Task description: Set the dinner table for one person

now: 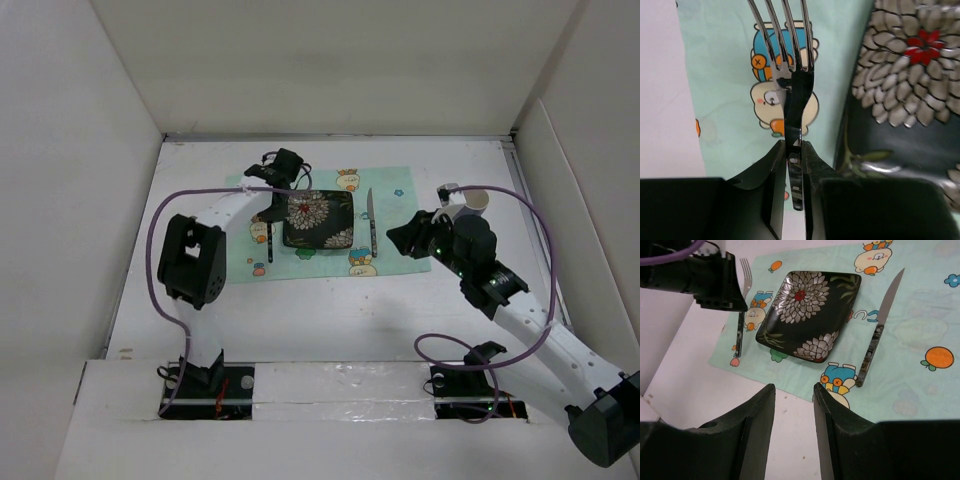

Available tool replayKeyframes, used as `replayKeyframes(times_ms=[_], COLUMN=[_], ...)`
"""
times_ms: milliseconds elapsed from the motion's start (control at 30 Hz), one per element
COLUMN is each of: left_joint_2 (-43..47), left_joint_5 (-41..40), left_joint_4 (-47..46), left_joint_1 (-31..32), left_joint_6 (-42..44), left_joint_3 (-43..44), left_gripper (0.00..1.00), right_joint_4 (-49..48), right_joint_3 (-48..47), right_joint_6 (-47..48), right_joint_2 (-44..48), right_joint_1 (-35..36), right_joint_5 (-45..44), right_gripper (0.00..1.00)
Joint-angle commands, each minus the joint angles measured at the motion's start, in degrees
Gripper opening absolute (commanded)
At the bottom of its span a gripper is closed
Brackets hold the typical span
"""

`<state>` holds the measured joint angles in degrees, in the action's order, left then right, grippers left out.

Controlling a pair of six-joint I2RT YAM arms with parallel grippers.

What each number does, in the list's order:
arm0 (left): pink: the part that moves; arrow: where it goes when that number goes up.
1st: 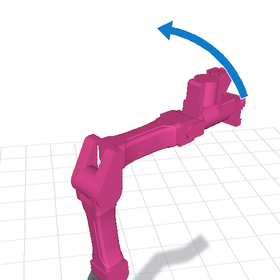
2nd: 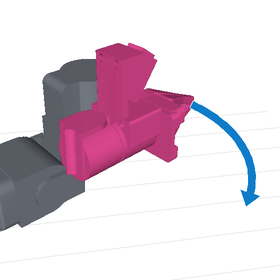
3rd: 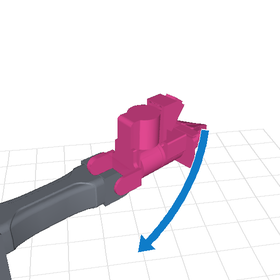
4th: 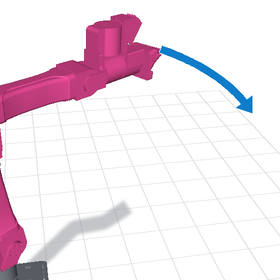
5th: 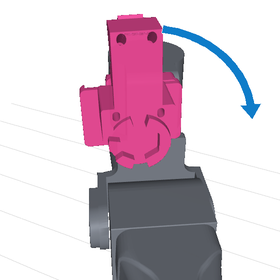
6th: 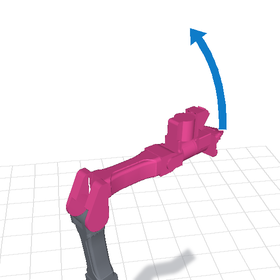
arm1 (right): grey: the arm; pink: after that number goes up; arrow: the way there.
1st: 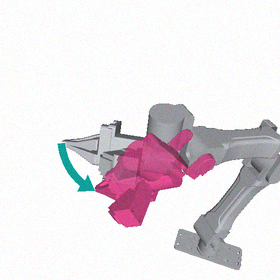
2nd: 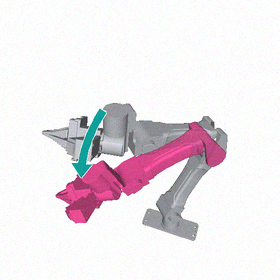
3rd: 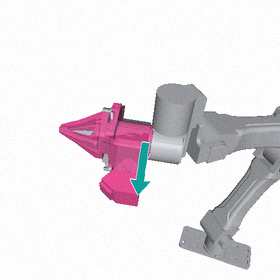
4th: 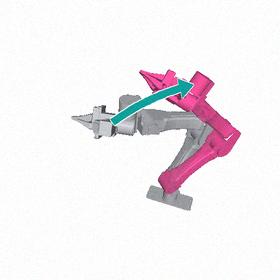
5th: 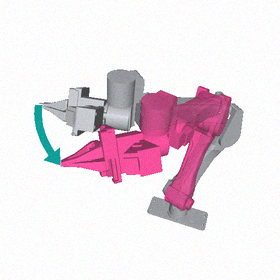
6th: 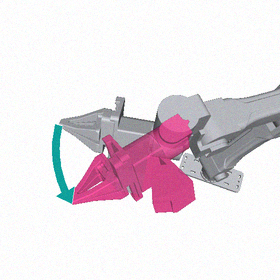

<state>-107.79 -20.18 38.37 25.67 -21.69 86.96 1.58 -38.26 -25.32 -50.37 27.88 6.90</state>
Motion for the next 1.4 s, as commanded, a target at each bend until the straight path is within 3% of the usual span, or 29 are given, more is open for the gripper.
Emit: replayKeyframes(times_ms=[0, 233, 700, 733, 833, 867, 933, 1033, 1067, 1167, 1300, 1367], left_joint_2=[-2.51, -7.34, -11.04, -10.95, -10.95, -10.78, -10.34, -10.25, -9.81, -8.07, -0.95, 5.09], left_joint_5=[-1.79, -1.52, -0.99, -1.08, -1.17, -1.78, -2.14, -1.88, -1.88, -1.53, -2.14, -1.44], left_joint_4=[0.57, -0.58, -6.11, -6.46, -5.85, -5.94, -6.46, -6.11, -6.11, -5.77, -5.85, -5.94], left_joint_1=[-1.76, -3.43, -5.19, -5.19, -5.19, -5.19, -5.19, -5.19, -5.19, -5.19, -5.19, -5.19], left_joint_6=[4.73, 6.4, 7.37, 7.19, 6.75, 6.49, 6.49, 6.57, 6.58, 6.49, 5.79, 5.08], left_joint_3=[3.13, 6.47, 2.17, 1.82, 2.42, 2.34, 1.99, 2.6, 2.6, 2.78, 3.74, 4.45], left_gripper=[0.0, 0.0, 0.0, 0.0, 0.04, 0.06, 0.1, 0.22, 0.32, 0.39, 0.74, 0.79], right_joint_4=[-4.13, -4.83, -4.66, -4.57, -5.19, -5.01, -4.75, -5.36, -5.19, -4.57, -3.69, -4.04], right_joint_3=[0.91, 0.82, -0.32, -0.24, -0.06, -0.32, -0.41, 0.29, 0.38, 0.29, 0.91, 1.43], right_joint_6=[0.01, -0.08, 0.8, 0.97, 1.5, 2.02, 2.38, 2.47, 2.82, 3.08, 2.82, 2.82], right_joint_2=[0.19, -1.22, -5.09, -5.09, -5.35, -5.35, -5.09, -3.86, -3.08, -2.46, -0.53, 0.44], right_joint_1=[0.51, 1.13, 2.8, 3.4, 3.94, 3.94, 5.34, 5.96, 6.48, 7.62, 8.24, 8.77], right_joint_5=[0.13, 0.48, -1.09, -2.23, -2.68, -2.59, -4.16, -6.36, -6.54, -10.92, -15.32, -17.08], right_gripper=[0.42, 0.43, 0.43, 0.41, 0.18, 0.05, 0.0, 0.0, 0.0, 0.0, 0.0, 0.0])
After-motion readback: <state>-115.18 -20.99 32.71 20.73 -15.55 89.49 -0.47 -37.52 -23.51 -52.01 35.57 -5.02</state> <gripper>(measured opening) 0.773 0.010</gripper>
